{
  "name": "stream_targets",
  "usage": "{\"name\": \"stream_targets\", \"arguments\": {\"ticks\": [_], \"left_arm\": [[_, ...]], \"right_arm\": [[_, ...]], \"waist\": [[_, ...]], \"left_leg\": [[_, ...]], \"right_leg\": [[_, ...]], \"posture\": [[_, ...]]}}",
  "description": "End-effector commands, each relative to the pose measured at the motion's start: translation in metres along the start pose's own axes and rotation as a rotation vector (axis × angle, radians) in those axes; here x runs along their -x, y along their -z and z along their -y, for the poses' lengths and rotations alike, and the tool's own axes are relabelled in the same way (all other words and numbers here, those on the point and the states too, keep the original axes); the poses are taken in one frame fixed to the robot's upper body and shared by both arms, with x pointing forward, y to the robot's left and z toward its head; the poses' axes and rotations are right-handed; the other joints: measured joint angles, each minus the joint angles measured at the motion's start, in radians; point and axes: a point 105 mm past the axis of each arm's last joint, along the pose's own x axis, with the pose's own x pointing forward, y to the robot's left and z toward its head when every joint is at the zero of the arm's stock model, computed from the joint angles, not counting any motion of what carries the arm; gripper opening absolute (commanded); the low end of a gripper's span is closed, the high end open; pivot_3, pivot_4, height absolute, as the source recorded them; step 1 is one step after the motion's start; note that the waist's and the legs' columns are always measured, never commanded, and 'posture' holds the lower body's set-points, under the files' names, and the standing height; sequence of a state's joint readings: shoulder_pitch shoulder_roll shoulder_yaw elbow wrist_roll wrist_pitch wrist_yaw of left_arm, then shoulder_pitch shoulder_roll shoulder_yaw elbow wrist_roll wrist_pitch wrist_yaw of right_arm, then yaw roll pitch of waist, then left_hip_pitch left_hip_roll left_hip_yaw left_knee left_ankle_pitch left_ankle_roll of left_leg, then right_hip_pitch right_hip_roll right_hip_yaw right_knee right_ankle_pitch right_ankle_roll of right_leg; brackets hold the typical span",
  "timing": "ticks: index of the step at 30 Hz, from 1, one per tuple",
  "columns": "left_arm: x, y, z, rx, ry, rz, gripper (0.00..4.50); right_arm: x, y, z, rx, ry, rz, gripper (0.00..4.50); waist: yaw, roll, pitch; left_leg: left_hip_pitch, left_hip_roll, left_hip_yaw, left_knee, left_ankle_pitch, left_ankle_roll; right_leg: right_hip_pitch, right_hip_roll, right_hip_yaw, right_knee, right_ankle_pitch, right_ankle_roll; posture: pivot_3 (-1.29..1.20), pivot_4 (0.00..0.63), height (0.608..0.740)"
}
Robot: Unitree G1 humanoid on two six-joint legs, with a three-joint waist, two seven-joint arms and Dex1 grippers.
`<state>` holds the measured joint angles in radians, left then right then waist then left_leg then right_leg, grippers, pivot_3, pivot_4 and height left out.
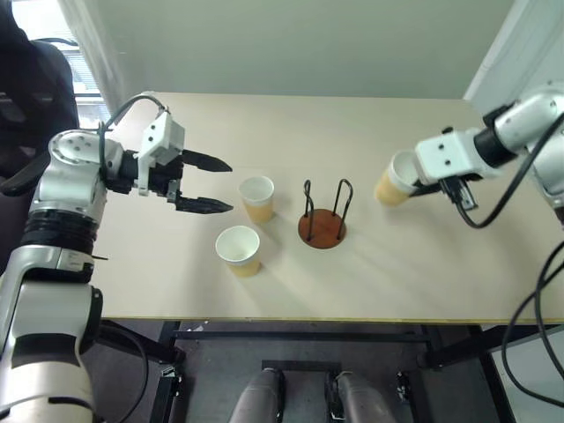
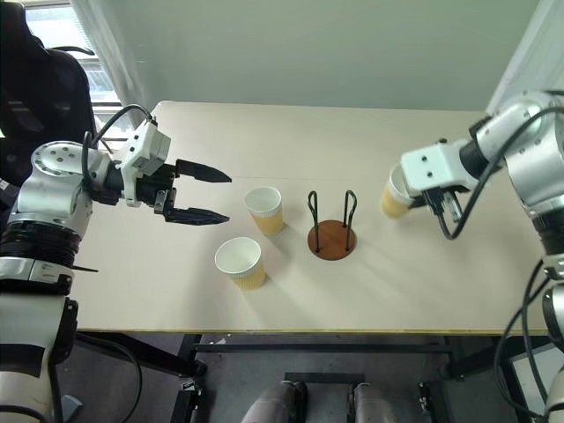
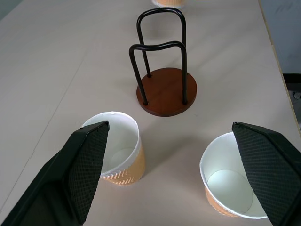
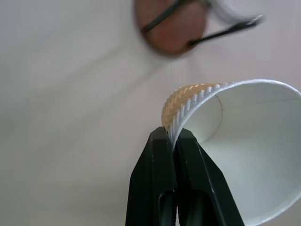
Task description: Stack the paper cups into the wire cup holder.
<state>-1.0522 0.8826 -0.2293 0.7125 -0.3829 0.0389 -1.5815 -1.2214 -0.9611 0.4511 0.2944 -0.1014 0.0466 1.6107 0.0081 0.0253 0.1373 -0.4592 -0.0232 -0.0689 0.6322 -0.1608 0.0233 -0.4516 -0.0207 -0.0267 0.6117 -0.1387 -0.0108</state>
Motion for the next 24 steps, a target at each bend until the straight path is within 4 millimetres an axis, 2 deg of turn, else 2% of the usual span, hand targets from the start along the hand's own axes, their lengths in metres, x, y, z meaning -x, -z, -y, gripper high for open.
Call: {"name": "stream_targets", "arguments": {"ticks": [1, 10, 17, 24], "left_arm": [[0.003, -0.011, -0.001, -0.051, 0.019, 0.011, 4.50], [-0.002, -0.009, -0.004, -0.049, 0.025, 0.021, 4.50], [-0.005, -0.009, -0.004, -0.051, 0.026, 0.030, 4.50], [-0.001, -0.007, -0.003, -0.050, 0.019, 0.030, 4.50]], "right_arm": [[0.020, -0.018, 0.019, 0.022, 0.073, 0.035, 0.02], [0.034, -0.055, 0.036, 0.046, 0.120, 0.131, 0.02], [0.020, -0.079, 0.028, 0.067, 0.065, 0.211, 0.02], [0.005, -0.087, 0.028, 0.093, 0.036, 0.233, 0.02]], "waist": [[0.002, 0.000, 0.000], [0.003, 0.000, 0.000], [0.001, 0.000, 0.000], [0.001, 0.000, 0.000]], "left_leg": [[-0.001, 0.000, 0.000, 0.000, 0.000, 0.000], [-0.003, 0.000, 0.000, 0.000, -0.003, -0.001], [-0.003, 0.000, 0.000, 0.000, -0.003, -0.001], [-0.003, 0.000, 0.000, 0.002, -0.003, -0.001]], "right_leg": [[0.000, 0.000, 0.000, 0.000, 0.000, 0.000], [-0.003, 0.000, 0.000, 0.000, -0.001, -0.002], [-0.004, 0.000, -0.001, 0.001, -0.002, -0.002], [-0.004, 0.000, -0.001, 0.002, -0.002, -0.003]], "posture": [[0.00, 0.150, 0.740], [0.00, 0.150, 0.740], [0.00, 0.150, 0.740], [0.00, 0.150, 0.740]]}}
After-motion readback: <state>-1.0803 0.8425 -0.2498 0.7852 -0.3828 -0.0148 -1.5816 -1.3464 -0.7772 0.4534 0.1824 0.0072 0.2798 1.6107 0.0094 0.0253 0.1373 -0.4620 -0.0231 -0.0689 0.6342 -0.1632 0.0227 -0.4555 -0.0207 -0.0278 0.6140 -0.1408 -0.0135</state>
